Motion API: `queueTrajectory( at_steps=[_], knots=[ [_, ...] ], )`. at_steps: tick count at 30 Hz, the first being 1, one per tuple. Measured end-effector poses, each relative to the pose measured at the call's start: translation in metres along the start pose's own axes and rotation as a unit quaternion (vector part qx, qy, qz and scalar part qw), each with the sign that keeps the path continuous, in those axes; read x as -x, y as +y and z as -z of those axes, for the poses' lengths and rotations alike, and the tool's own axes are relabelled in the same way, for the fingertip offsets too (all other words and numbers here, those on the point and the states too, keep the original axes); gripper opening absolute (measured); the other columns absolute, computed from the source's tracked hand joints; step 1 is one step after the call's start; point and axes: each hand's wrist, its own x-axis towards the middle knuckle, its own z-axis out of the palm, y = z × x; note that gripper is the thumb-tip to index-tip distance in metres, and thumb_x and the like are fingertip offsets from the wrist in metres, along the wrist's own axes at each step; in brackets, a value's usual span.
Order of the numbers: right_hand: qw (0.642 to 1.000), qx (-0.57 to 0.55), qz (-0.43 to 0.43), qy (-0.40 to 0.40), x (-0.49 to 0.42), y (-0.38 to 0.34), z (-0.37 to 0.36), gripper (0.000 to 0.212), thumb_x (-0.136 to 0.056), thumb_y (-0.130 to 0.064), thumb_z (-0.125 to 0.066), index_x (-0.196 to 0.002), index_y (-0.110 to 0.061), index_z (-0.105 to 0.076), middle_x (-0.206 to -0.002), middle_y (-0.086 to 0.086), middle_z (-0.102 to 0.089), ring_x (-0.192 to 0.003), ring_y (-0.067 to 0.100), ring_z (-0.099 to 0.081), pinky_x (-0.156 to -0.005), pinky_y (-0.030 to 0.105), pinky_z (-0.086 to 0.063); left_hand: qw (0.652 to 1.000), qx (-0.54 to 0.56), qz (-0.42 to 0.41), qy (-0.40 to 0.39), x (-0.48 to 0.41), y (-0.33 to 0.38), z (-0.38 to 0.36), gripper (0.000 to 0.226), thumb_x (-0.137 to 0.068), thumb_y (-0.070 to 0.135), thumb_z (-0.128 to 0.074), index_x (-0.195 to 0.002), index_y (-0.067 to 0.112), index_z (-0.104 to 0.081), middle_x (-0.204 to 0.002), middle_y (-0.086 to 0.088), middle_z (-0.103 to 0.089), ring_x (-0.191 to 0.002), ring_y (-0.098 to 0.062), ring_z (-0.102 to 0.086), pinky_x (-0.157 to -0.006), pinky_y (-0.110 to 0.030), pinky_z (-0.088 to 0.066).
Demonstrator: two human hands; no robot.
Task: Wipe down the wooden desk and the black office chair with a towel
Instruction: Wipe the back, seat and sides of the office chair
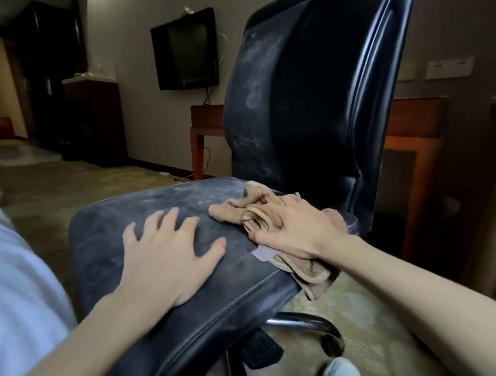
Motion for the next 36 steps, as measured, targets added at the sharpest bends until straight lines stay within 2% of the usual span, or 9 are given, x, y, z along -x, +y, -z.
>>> queueTrajectory(
  at_steps=[3, 13, 19, 22, 23, 25, 27, 30, 36],
  knots=[
    [0.993, -0.001, 0.017, 0.113, 0.003, -0.007, -0.001, 0.032, -0.080, -0.061, -0.050, -0.083, -0.029, -0.051, -0.100, 0.001, -0.063, -0.108, 0.025, -0.056, -0.084, 0.043, -0.053, 0.998, 0.062, 0.009, -0.018, -0.001, 0.000, -0.005, 0.077, -0.086, 0.081, -0.020, -0.146, 0.041, -0.047, -0.159, 0.011, -0.041, -0.149, -0.016, -0.030, -0.119, -0.047, -0.023],
    [0.959, -0.003, 0.208, 0.190, 0.055, -0.040, -0.021, 0.044, -0.083, -0.065, -0.055, -0.119, -0.042, -0.063, -0.116, -0.012, -0.058, -0.103, 0.017, -0.050, -0.083, 0.033, -0.042, 0.957, 0.251, -0.001, 0.144, 0.002, -0.025, -0.003, 0.060, -0.089, 0.065, -0.036, -0.128, 0.029, -0.064, -0.132, 0.004, -0.066, -0.128, -0.023, -0.055, -0.107, -0.044, -0.039],
    [0.950, 0.106, 0.113, 0.270, 0.001, 0.022, 0.020, 0.051, -0.079, -0.066, -0.046, -0.112, -0.036, -0.070, -0.119, -0.009, -0.063, -0.106, 0.018, -0.058, -0.062, 0.027, -0.035, 0.941, 0.316, -0.007, 0.116, -0.004, -0.052, -0.009, 0.045, -0.093, 0.066, -0.048, -0.124, 0.039, -0.064, -0.126, 0.019, -0.062, -0.124, -0.010, -0.052, -0.105, -0.035, -0.036],
    [0.977, 0.143, 0.052, 0.149, -0.030, 0.059, 0.036, 0.072, -0.079, -0.088, -0.035, -0.124, -0.042, -0.067, -0.144, -0.006, -0.050, -0.135, 0.023, -0.042, -0.096, 0.046, -0.046, 0.943, 0.316, -0.017, 0.105, -0.004, -0.065, -0.015, 0.039, -0.093, 0.064, -0.055, -0.118, 0.038, -0.068, -0.127, 0.025, -0.063, -0.127, -0.007, -0.053, -0.111, -0.037, -0.037],
    [0.991, 0.118, 0.028, 0.065, -0.037, 0.069, 0.035, 0.082, -0.075, -0.097, -0.026, -0.132, -0.049, -0.061, -0.155, -0.007, -0.040, -0.145, 0.024, -0.032, -0.113, 0.058, -0.034, 0.941, 0.324, -0.021, 0.095, -0.004, -0.068, -0.017, 0.038, -0.092, 0.064, -0.054, -0.116, 0.039, -0.069, -0.126, 0.028, -0.064, -0.128, -0.006, -0.054, -0.113, -0.038, -0.037],
    [0.999, 0.026, -0.027, -0.038, -0.043, 0.085, 0.019, 0.088, -0.069, -0.106, -0.019, -0.140, -0.061, -0.046, -0.166, -0.015, -0.024, -0.153, 0.025, -0.026, -0.121, 0.067, -0.011, 0.934, 0.346, -0.027, 0.082, -0.004, -0.070, -0.021, 0.040, -0.085, 0.064, -0.050, -0.113, 0.044, -0.069, -0.124, 0.032, -0.064, -0.127, 0.000, -0.054, -0.113, -0.035, -0.036],
    [0.998, -0.004, -0.052, -0.020, -0.046, 0.091, 0.002, 0.081, -0.073, -0.102, -0.024, -0.139, -0.061, -0.048, -0.168, -0.014, -0.022, -0.147, 0.031, -0.038, -0.120, 0.064, -0.015, 0.931, 0.354, -0.034, 0.081, -0.003, -0.066, -0.022, 0.039, -0.083, 0.064, -0.049, -0.114, 0.050, -0.068, -0.122, 0.036, -0.064, -0.124, 0.009, -0.053, -0.109, -0.030, -0.036],
    [0.997, 0.010, -0.066, 0.035, -0.047, 0.086, -0.006, 0.066, -0.074, -0.092, -0.035, -0.121, -0.053, -0.061, -0.156, -0.011, -0.035, -0.116, 0.034, -0.059, -0.090, 0.049, -0.041, 0.929, 0.361, -0.026, 0.073, 0.001, -0.061, -0.023, 0.034, -0.088, 0.069, -0.051, -0.113, 0.052, -0.068, -0.122, 0.036, -0.065, -0.124, 0.007, -0.053, -0.109, -0.031, -0.037],
    [0.987, -0.046, -0.015, 0.150, -0.015, 0.043, -0.011, 0.027, -0.076, -0.071, -0.038, -0.065, -0.051, -0.053, -0.077, -0.011, -0.057, -0.084, 0.025, -0.064, -0.068, 0.039, -0.042, 0.925, 0.367, 0.012, 0.098, 0.006, -0.048, -0.017, 0.054, -0.074, 0.083, -0.040, -0.109, 0.052, -0.066, -0.117, 0.023, -0.069, -0.120, -0.013, -0.059, -0.108, -0.050, -0.043]
  ],
)
